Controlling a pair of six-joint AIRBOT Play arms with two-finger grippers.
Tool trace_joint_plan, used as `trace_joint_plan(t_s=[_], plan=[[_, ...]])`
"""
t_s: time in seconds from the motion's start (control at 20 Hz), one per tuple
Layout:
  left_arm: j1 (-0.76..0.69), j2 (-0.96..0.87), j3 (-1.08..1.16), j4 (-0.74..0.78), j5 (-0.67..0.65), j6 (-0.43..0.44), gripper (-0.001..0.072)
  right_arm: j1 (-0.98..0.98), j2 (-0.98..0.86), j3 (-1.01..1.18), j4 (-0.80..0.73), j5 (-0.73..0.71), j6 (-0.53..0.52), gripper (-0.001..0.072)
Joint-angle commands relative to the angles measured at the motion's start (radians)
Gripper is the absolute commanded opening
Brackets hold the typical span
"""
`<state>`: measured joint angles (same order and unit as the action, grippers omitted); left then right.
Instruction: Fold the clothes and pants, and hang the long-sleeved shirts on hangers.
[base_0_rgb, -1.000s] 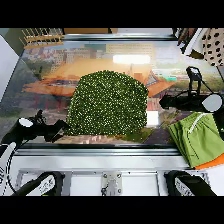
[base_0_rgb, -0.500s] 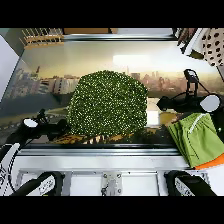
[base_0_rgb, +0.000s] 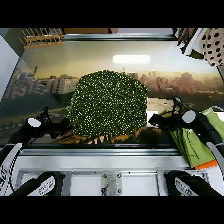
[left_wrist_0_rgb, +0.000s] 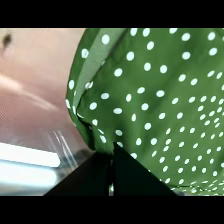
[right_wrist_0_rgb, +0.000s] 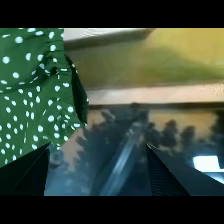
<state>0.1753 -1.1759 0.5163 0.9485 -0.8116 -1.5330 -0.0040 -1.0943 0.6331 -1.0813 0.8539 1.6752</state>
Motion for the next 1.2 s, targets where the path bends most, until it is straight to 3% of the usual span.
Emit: trace_joint_plan(t_s=[0.0,0.15,0.2,0.25,0.45,0.55,0.65,0.8,0.9,1.05,1.15], plan=[[-0.002,0.0,0.001,0.001,0.009,0.011,0.0004,0.002,-0.108,-0.063,0.287,-0.171,-0.152,0.0634],[-0.002,0.0,0.001,0.001,0.012,0.011,0.0003,0.002,-0.185,-0.063,0.523,-0.21,-0.364,0.0621],[-0.002,0.0,0.001,0.001,0.013,0.011,0.0004,0.002,-0.204,-0.063,0.573,-0.211,-0.41,0.056],[-0.002,0.0,0.001,0.001,0.016,0.011,0.0004,0.005,-0.219,-0.063,0.6,-0.211,-0.438,0.0497],[-0.002,0.0,0.001,0.0,0.031,0.011,0.0004,0.047,-0.244,-0.062,0.603,-0.211,-0.451,0.0482],[-0.002,0.0,0.001,0.001,0.029,0.011,0.0004,0.069,-0.243,-0.062,0.603,-0.208,-0.499,0.0196],[-0.001,0.001,0.001,0.002,0.026,0.011,0.0004,0.074,-0.24,-0.062,0.603,-0.19,-0.537,0.0036],[0.001,0.024,0.02,0.002,0.021,0.011,0.0004,0.073,-0.2,-0.029,0.495,-0.145,-0.54,0.0009],[0.021,0.099,0.1,0.002,-0.006,0.012,0.0004,0.067,-0.126,0.043,0.336,-0.095,-0.472,0.0009],[0.067,0.255,0.332,0.001,-0.089,0.015,0.0004,0.043,0.024,0.257,0.125,0.066,-0.41,0.0009],[0.074,0.363,0.524,0.002,-0.148,0.015,0.0004,0.034,0.122,0.409,0.09,0.164,-0.41,0.0009]])
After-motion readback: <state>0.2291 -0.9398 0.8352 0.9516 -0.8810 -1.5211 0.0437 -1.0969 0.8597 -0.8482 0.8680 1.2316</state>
